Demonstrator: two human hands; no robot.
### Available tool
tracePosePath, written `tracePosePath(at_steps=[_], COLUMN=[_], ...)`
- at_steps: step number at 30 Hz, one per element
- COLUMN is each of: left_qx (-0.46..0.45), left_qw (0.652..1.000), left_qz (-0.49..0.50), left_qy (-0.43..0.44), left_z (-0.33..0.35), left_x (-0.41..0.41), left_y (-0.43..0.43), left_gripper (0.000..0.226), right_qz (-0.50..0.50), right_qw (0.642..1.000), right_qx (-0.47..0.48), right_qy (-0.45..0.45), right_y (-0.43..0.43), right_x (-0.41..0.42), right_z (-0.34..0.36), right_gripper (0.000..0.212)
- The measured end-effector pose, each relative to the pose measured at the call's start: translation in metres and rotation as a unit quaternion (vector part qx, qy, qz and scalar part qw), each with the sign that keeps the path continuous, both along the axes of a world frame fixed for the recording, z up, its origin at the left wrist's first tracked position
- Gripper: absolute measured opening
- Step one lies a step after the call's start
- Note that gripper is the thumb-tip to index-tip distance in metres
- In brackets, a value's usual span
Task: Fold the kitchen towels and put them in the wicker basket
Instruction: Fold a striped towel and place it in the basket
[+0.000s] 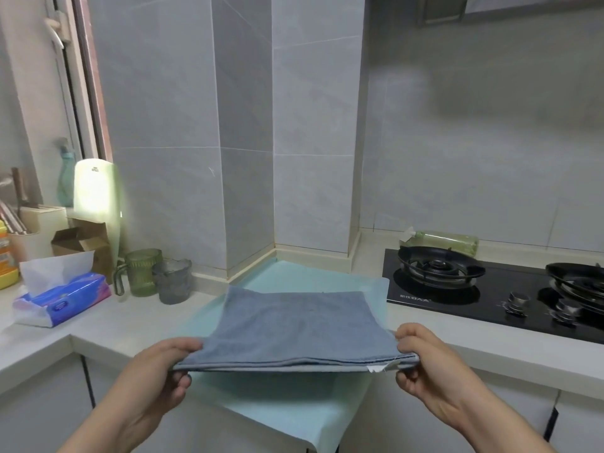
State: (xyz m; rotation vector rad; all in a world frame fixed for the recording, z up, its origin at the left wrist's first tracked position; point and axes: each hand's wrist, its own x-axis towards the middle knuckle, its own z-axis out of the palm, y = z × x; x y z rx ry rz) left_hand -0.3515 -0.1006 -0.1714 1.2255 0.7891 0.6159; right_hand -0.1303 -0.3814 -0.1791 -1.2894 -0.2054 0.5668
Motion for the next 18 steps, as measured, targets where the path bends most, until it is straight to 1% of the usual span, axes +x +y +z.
tracePosePath(at_steps=[2, 3, 4, 5, 6, 7, 8, 9, 11, 13, 15, 16, 18], left_qx=[-0.060, -0.088, -0.102, -0.094, -0.071, -0.025, 0.039, 0.117, 0.251, 0.337, 0.414, 0.430, 0.400], left_qw=[0.997, 0.992, 0.987, 0.987, 0.991, 0.997, 0.998, 0.990, 0.961, 0.932, 0.902, 0.896, 0.913], left_qz=[-0.025, -0.041, -0.056, -0.066, -0.068, -0.062, -0.058, -0.057, -0.055, -0.049, -0.041, -0.036, -0.043], left_qy=[-0.049, -0.083, -0.108, -0.109, -0.093, -0.044, 0.003, 0.047, 0.107, 0.124, 0.119, 0.109, 0.069], left_z=[0.003, 0.006, 0.011, 0.012, 0.014, 0.010, 0.008, 0.006, 0.003, 0.005, 0.009, 0.009, 0.007], left_x=[-0.011, -0.016, -0.020, -0.022, -0.023, -0.023, -0.022, -0.020, -0.018, -0.016, -0.014, -0.012, -0.009], left_y=[-0.002, -0.003, -0.003, 0.000, 0.002, 0.007, 0.009, 0.012, 0.017, 0.019, 0.020, 0.022, 0.022], left_gripper=[0.017, 0.018, 0.023, 0.022, 0.016, 0.023, 0.028, 0.028, 0.031, 0.030, 0.034, 0.035, 0.027], right_qz=[0.033, 0.057, 0.084, 0.112, 0.133, 0.135, 0.131, 0.113, 0.071, 0.046, 0.026, 0.021, 0.025], right_qw=[0.998, 0.995, 0.989, 0.982, 0.978, 0.982, 0.987, 0.990, 0.983, 0.971, 0.970, 0.971, 0.968], right_qx=[0.041, 0.073, 0.109, 0.140, 0.151, 0.132, 0.090, 0.041, -0.040, -0.082, -0.073, -0.061, -0.061], right_qy=[0.024, 0.043, 0.058, 0.061, 0.048, 0.018, -0.026, -0.077, -0.167, -0.221, -0.231, -0.229, -0.243], right_y=[-0.008, -0.012, -0.017, -0.020, -0.022, -0.022, -0.021, -0.017, -0.009, -0.004, -0.003, -0.002, -0.002], right_x=[0.000, 0.001, 0.002, 0.004, 0.007, 0.009, 0.010, 0.011, 0.016, 0.019, 0.022, 0.023, 0.022], right_z=[-0.001, -0.001, -0.001, -0.001, -0.002, -0.003, -0.003, -0.004, -0.005, -0.004, -0.003, -0.004, -0.002], right_gripper=[0.018, 0.014, 0.017, 0.028, 0.035, 0.036, 0.033, 0.028, 0.019, 0.014, 0.010, 0.013, 0.016])
